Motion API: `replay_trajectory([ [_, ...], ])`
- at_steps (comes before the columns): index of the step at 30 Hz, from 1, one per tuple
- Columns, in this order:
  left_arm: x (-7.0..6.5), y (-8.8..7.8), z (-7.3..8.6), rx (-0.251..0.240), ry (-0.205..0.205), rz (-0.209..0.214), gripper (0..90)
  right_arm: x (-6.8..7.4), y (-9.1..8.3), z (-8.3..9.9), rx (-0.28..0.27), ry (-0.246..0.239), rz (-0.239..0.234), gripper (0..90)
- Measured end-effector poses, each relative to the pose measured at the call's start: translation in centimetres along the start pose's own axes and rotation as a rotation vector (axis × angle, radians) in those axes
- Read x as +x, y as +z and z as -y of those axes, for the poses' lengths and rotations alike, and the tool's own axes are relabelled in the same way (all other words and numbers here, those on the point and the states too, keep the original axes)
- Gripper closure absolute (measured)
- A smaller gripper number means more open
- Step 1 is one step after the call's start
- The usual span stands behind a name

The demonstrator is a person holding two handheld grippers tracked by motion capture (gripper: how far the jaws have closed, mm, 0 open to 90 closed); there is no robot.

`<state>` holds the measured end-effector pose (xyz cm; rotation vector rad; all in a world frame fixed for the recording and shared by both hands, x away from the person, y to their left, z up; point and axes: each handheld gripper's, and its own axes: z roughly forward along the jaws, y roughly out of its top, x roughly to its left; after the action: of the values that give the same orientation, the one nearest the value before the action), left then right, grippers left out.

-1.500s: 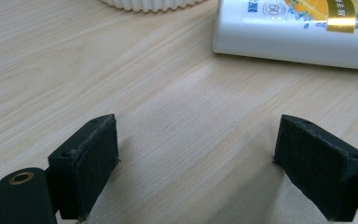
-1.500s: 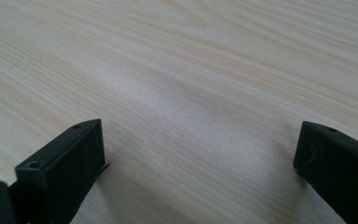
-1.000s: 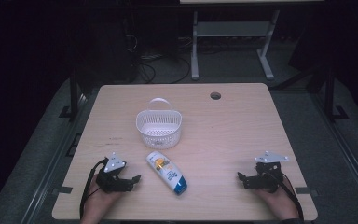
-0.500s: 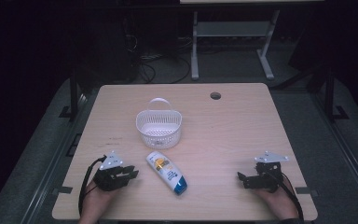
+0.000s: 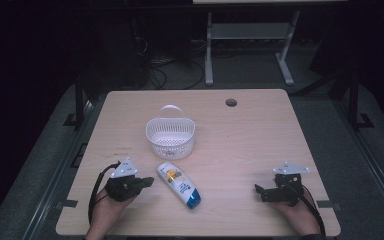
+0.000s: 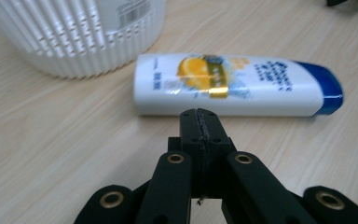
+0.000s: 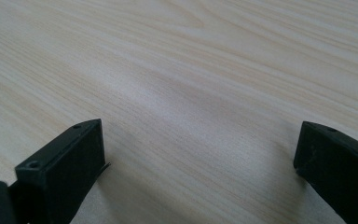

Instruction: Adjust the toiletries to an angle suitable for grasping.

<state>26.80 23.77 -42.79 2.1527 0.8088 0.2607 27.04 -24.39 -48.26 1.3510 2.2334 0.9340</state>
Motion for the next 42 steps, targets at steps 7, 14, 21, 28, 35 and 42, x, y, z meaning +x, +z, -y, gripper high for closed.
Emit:
replay_trajectory([
  [7, -0.9, 1.3, -1.9, -0.006, 0.036, 0.046, 89.8, 0.0, 0.0, 0.0, 0.0, 0.0, 0.0, 1.2],
  [14, -1.7, 2.4, -3.2, 0.001, 0.072, 0.076, 89.8, 0.0, 0.0, 0.0, 0.0, 0.001, 0.001, 1.2],
  [21, -2.7, 4.1, -4.5, 0.013, 0.107, 0.11, 89.8, 0.0, 0.0, 0.0, 0.0, 0.0, 0.001, 1.2],
  [28, -3.7, 5.8, -5.5, 0.016, 0.13, 0.143, 89.8, 0.0, 0.0, 0.0, 0.0, 0.003, 0.003, 1.2],
  [35, -4.8, 7.6, -6.4, 0.037, 0.154, 0.176, 89.8, 0.0, 0.0, 0.0, 0.0, 0.002, 0.002, 1.2],
  [42, -5.7, 9.5, -6.8, 0.061, 0.167, 0.2, 89.8, 0.0, 0.0, 0.0, 0.0, 0.003, 0.003, 1.2],
])
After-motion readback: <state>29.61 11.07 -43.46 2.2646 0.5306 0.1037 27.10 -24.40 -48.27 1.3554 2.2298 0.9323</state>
